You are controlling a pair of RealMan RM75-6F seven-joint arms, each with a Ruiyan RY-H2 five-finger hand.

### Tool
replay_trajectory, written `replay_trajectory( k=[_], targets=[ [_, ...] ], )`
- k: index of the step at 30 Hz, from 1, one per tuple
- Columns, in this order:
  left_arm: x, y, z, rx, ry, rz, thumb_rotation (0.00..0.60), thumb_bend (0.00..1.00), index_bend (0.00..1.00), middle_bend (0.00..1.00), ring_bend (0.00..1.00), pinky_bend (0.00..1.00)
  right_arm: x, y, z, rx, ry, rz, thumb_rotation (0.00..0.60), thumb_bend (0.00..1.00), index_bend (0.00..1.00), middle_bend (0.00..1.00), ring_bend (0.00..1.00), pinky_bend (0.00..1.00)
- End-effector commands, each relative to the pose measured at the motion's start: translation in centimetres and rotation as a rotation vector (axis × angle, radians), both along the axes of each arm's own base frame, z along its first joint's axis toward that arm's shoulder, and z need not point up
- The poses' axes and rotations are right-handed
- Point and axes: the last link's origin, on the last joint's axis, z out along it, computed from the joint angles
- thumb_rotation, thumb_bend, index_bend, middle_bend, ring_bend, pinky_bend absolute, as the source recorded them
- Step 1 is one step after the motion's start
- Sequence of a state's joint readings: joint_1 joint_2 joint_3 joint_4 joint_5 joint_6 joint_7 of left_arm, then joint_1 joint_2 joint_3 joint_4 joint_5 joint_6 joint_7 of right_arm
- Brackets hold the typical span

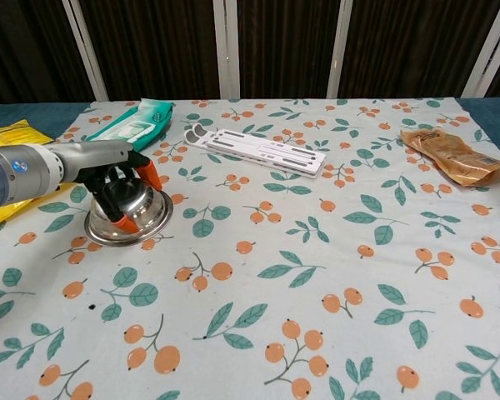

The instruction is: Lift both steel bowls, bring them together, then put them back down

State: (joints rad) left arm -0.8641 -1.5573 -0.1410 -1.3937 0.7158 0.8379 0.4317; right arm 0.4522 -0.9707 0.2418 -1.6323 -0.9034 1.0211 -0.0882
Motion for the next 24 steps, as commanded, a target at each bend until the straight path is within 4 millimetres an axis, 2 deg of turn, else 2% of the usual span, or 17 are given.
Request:
replay_trajectory(
  k=[1,8,12,19,22,24],
  targets=[
    [0.1,0.2,0.4,0.045,-0.007,-0.017,0.600,0.02,0.44,0.33,0.30,0.38,0.0,0.0,0.1,-0.006,-0.003,0.002,0.600,0.13,0.39,0.31,0.37,0.20],
    [-0.5,0.1,1.6,0.077,-0.045,-0.012,0.600,0.02,0.44,0.31,0.29,0.38,0.2,-0.1,0.7,-0.034,-0.034,0.016,0.600,0.13,0.40,0.31,0.37,0.20],
    [-0.4,-0.2,3.2,0.111,-0.153,-0.012,0.600,0.02,0.44,0.31,0.29,0.38,0.4,-0.2,1.3,-0.064,-0.069,0.030,0.600,0.13,0.40,0.31,0.37,0.20],
    [0.3,-1.2,6.9,0.160,-0.518,0.003,0.600,0.02,0.44,0.31,0.29,0.38,1.5,-1.1,1.2,-0.095,-0.200,0.081,0.600,0.13,0.40,0.31,0.37,0.20],
    [0.3,-1.7,8.4,0.166,-0.737,0.041,0.600,0.02,0.44,0.31,0.29,0.38,2.1,-1.7,0.8,-0.085,-0.297,0.110,0.600,0.13,0.40,0.31,0.37,0.20],
    [0.0,-1.9,9.5,0.173,-0.926,0.072,0.600,0.02,0.44,0.30,0.29,0.38,2.9,-2.4,0.3,-0.065,-0.450,0.135,0.600,0.13,0.40,0.30,0.37,0.20]
  ],
)
